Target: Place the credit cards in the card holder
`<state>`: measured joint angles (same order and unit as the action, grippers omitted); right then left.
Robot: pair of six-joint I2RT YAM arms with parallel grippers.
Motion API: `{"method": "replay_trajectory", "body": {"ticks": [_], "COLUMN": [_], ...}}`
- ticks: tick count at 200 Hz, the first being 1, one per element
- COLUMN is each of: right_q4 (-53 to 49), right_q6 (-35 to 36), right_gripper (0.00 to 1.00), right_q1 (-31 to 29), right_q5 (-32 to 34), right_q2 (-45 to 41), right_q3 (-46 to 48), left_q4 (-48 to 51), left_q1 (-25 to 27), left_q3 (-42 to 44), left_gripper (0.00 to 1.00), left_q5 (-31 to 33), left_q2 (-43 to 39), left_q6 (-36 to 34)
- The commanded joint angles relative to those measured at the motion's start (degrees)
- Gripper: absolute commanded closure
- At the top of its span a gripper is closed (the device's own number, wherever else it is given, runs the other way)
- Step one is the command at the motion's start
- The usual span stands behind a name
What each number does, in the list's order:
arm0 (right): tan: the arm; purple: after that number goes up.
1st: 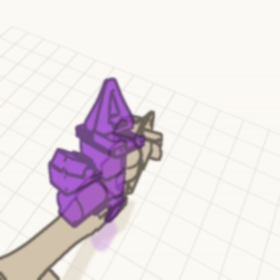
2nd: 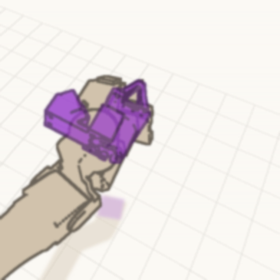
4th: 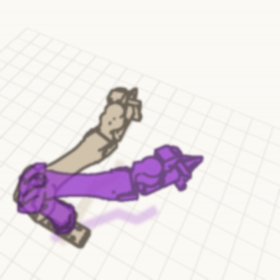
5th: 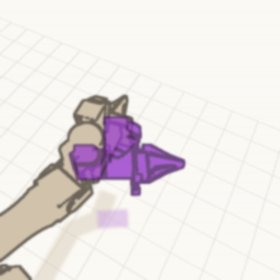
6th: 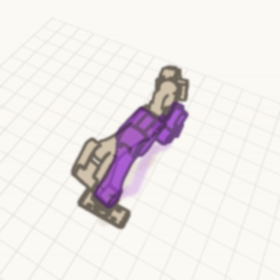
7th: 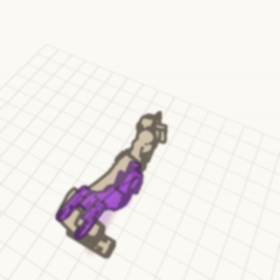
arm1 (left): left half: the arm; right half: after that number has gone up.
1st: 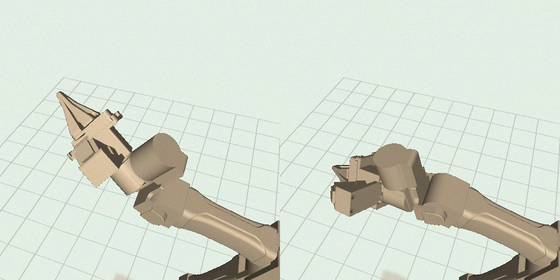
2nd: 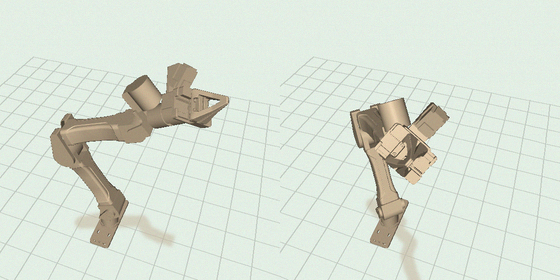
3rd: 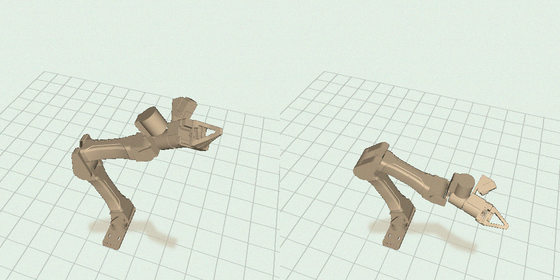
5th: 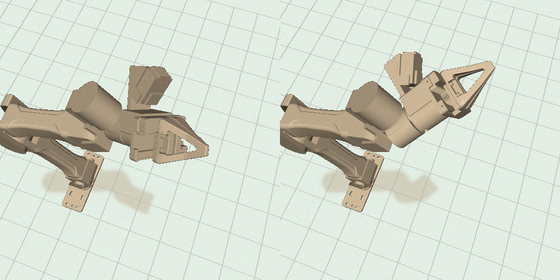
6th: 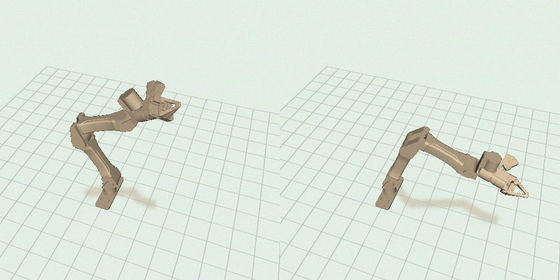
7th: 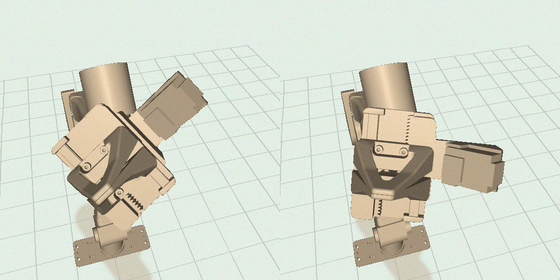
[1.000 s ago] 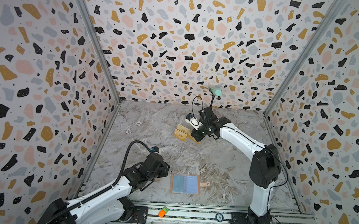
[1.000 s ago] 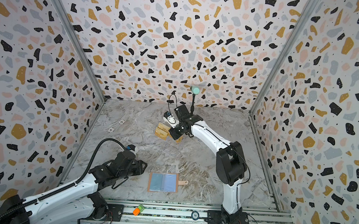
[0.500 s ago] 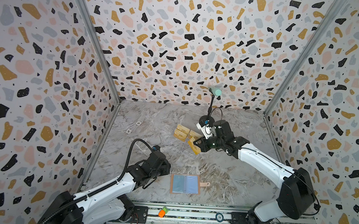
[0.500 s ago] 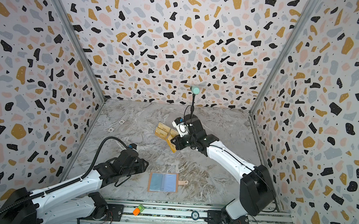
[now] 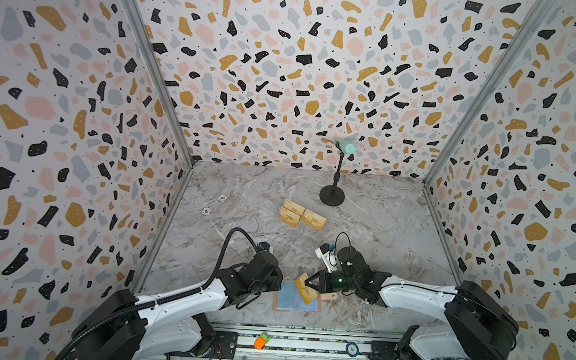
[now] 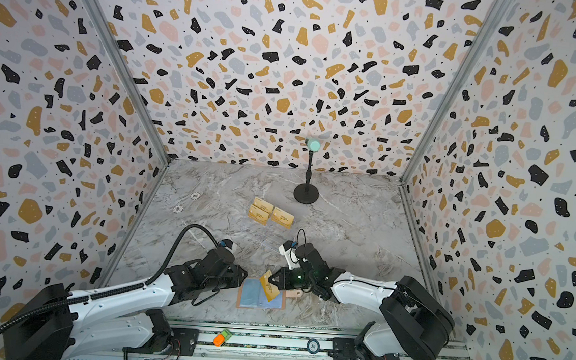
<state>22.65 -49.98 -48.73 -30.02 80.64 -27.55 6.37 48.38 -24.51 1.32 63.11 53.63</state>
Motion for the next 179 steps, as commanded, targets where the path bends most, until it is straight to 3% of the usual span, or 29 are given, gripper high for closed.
{"method": "replay_trajectory", "body": {"ticks": [1,80,179], "right_q4": [9.56,20.59,19.97], "right_q6": [-7.61,-12.61,-10.96], "right_gripper": [1.0,1.0,1.0], "right_q1": [-0.17,0.21,1.88], "right_q5": [-1.84,-4.29,-4.16], "right_q2": [1.08,5.55,6.07], "right_q3": [3.03,8.02,9.1], "left_q4": [-2.92,-6.03,-3.99], "left_q1": [1.21,3.9,4.33], "left_q3": [1.7,3.39,4.69], "left_gripper": [0.79,0.93,0.97], "left_q5": [-0.71,-1.59,0.17], "left_q2": [0.8,2.83,1.42], "left_q6": [1.59,2.86,3.68]}}
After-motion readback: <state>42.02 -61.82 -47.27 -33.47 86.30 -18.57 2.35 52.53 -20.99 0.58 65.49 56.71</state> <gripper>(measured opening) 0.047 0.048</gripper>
